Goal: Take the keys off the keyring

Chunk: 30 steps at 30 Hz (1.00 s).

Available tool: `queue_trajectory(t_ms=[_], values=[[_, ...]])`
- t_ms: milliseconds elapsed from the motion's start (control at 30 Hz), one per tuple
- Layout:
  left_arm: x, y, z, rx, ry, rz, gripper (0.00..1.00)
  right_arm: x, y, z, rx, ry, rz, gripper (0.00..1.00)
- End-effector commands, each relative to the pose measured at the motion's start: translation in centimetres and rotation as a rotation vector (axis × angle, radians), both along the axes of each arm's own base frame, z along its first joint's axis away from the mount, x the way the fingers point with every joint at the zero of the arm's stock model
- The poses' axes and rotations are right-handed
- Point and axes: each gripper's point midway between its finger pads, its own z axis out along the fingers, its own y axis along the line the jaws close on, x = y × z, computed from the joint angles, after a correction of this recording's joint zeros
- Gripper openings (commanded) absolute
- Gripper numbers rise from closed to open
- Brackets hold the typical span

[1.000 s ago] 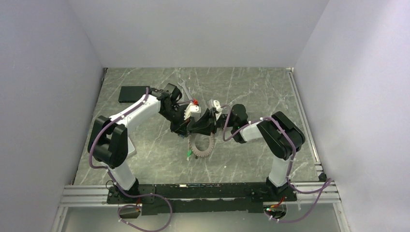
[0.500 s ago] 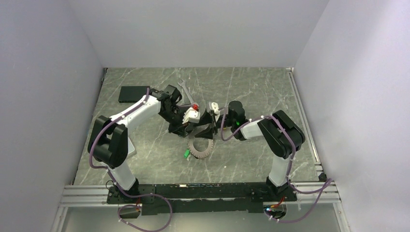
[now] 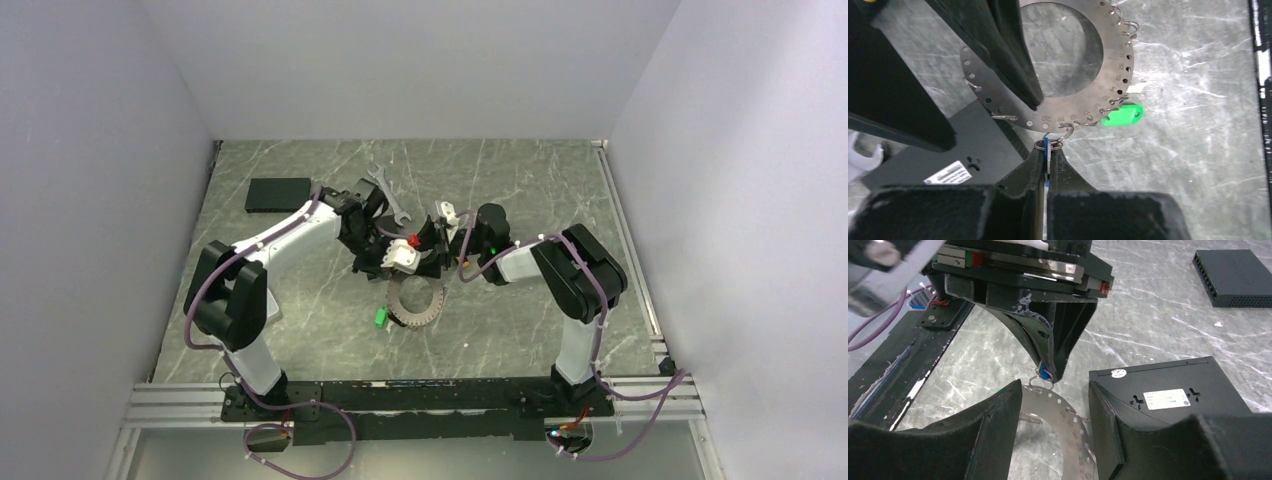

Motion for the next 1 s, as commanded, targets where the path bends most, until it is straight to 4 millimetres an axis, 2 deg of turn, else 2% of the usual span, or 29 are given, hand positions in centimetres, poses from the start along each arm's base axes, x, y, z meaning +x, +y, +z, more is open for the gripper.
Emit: queue_trajectory(t_ms=[0,367,733,967], values=[[2.1,-1.5,2.8,-0.087,-0.198,-0.082,0.00,0.0,0.4,1.2,0.045,-0.047,0.032,0.54],[1.7,-1.8,3.7,-0.132,-0.417,-0.203,0.00,-0.3,0.8,0.3,0.049,-0.039,0.042,0.54],[1.7,-2.3,4.6,-0.168,-0.493,-0.261,0.00,-0.7,1.4,0.3,0.053,-0.040,0.071,0.51],[1.4,-2.6,5.3,-0.200,-0.533,-0.280,0.00,-0.8,1.7,-0.4,0.039,-0.036,0.074,0.49]])
